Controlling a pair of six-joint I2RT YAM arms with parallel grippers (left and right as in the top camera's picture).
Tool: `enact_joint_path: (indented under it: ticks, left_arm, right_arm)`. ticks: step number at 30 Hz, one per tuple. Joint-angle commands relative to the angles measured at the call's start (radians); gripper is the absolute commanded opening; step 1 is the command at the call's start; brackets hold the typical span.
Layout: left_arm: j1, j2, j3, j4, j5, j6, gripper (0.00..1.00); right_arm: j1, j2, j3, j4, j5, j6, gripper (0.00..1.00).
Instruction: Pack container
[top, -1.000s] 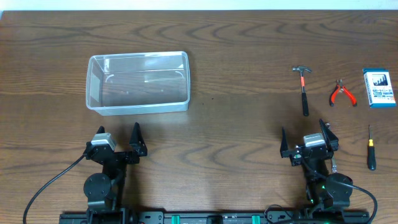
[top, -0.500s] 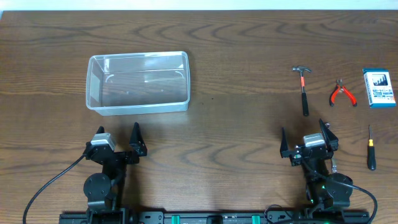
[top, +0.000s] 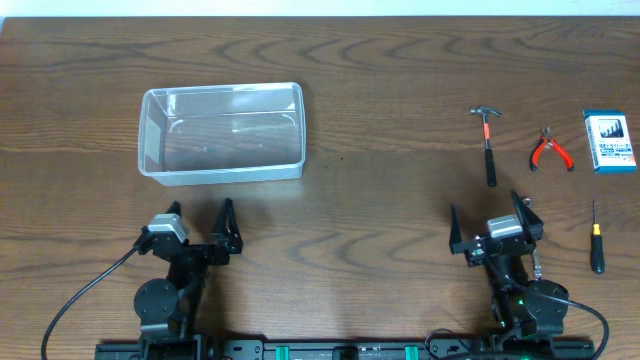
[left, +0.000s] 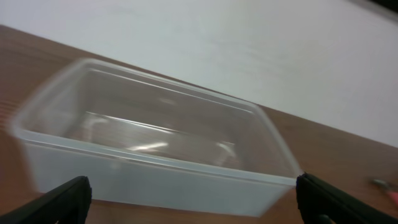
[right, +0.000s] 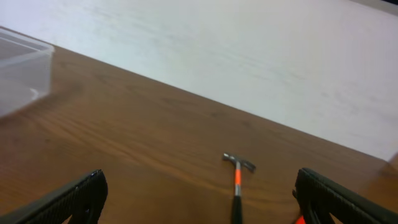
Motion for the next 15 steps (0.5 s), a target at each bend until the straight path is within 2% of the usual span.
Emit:
enact_joint_path:
  ticks: [1, 7, 10, 15]
  left_arm:
    - [-0.003, -0.003, 0.044, -0.031, 0.191, -0.064, 0.98]
    - [0.014, 0.134, 0.286, -0.200, 0.171, 0.103, 0.98]
    - [0.032, 0.299, 0.462, -0.309, 0.167, 0.208, 0.98]
    - [0.084, 0.655, 0.883, -0.472, 0.167, 0.270, 0.98]
  right_arm:
    - [0.005, -0.006, -0.002, 0.002, -0.111, 0.024, 0.99]
    - [0.005, -0.005, -0.002, -0.015, -0.163, 0.066, 0.99]
    - [0.005, -0.005, -0.002, -0.006, -0.165, 0.068, 0.99]
    - [0.005, -0.005, -0.002, -0.005, -0.275, 0.068, 0.99]
